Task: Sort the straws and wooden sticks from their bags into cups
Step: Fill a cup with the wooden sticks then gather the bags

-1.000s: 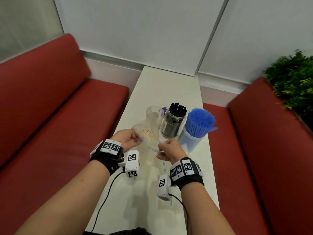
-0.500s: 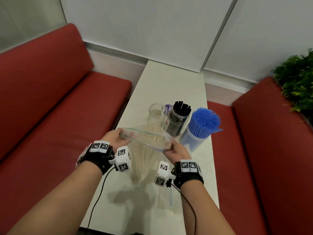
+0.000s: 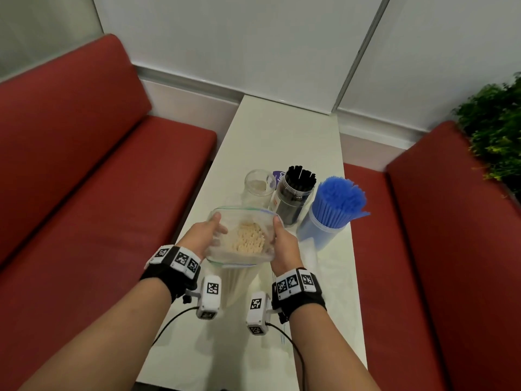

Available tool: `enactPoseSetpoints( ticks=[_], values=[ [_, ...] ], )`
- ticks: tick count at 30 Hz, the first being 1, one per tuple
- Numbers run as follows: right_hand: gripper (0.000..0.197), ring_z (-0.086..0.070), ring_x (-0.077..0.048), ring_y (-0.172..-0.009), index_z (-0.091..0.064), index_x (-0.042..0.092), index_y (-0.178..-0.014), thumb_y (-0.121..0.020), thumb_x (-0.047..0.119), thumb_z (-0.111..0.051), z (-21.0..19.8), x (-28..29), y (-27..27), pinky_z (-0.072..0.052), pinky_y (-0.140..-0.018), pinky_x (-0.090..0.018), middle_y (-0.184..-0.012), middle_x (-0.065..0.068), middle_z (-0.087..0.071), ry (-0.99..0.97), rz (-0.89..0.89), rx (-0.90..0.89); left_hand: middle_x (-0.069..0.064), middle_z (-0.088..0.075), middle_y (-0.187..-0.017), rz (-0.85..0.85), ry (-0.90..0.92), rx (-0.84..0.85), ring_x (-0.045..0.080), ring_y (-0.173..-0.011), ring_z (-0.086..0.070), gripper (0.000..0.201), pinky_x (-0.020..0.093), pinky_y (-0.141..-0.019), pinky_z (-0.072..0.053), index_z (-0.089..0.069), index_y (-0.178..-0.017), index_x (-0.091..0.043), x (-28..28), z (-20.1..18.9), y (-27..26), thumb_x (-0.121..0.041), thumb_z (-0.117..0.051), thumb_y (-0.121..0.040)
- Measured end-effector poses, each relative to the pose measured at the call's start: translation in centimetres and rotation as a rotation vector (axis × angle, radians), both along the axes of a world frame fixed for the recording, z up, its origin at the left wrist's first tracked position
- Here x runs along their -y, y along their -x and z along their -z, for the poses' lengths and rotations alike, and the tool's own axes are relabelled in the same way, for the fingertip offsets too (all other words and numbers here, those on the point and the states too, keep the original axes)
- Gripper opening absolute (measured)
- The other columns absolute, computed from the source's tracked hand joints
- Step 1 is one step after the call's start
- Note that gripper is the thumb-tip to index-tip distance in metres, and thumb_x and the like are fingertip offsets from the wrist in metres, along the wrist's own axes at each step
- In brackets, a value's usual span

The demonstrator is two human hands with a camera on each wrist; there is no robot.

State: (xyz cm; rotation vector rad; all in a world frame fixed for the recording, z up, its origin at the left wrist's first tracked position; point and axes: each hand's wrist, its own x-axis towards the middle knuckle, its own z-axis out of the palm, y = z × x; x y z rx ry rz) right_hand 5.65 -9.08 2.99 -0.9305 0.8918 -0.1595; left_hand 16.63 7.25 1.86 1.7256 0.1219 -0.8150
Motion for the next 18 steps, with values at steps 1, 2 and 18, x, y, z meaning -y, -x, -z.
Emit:
enactPoseSetpoints(
  ticks=[1, 2, 18],
  values=[
    [0.045, -0.075, -0.035, -0.101, -0.067, 0.000, -0.118, -0.106, 0.041, -0.053, 0.0, 0.0, 0.1, -0.059, -0.091, -0.052, -0.105, -0.020, -0.077, -0.093, -0.001, 0.060, 0.003, -0.063, -0.081, -0.065, 0.067, -0.124, 0.016, -0.066, -0.059, 0.052, 0.026, -0.057, -0.041, -0.066, -0.080, -0.011, 0.0, -0.1, 0.2, -0.058, -0.049, -0.095],
    [0.044, -0.075, -0.036, -0.099, -0.066, 0.000, -0.113, -0.107, 0.040, -0.050, -0.1, -0.3, 0.1, -0.059, -0.089, -0.052, -0.102, -0.024, -0.076, -0.175, -0.004, 0.095, 0.003, -0.065, -0.071, -0.108, 0.156, -0.261, 0.014, -0.059, -0.061, 0.049, 0.023, -0.051, -0.045, -0.063, -0.082, -0.010, 0.0, -0.3, 0.4, -0.056, -0.051, -0.095],
    [0.061, -0.059, -0.040, -0.114, -0.039, 0.021, -0.149, -0.100, -0.015, -0.032, 2.5, -1.4, 0.0, -0.055, -0.089, -0.048, -0.144, -0.028, -0.051, -0.062, 0.045, -0.171, 0.021, -0.068, -0.110, 0.328, -0.324, 0.048, 0.036, -0.097, -0.068, 0.067, 0.047, -0.089, -0.055, -0.063, -0.111, -0.001, -0.9, 1.3, 0.5, -0.061, -0.037, -0.097]
  ],
)
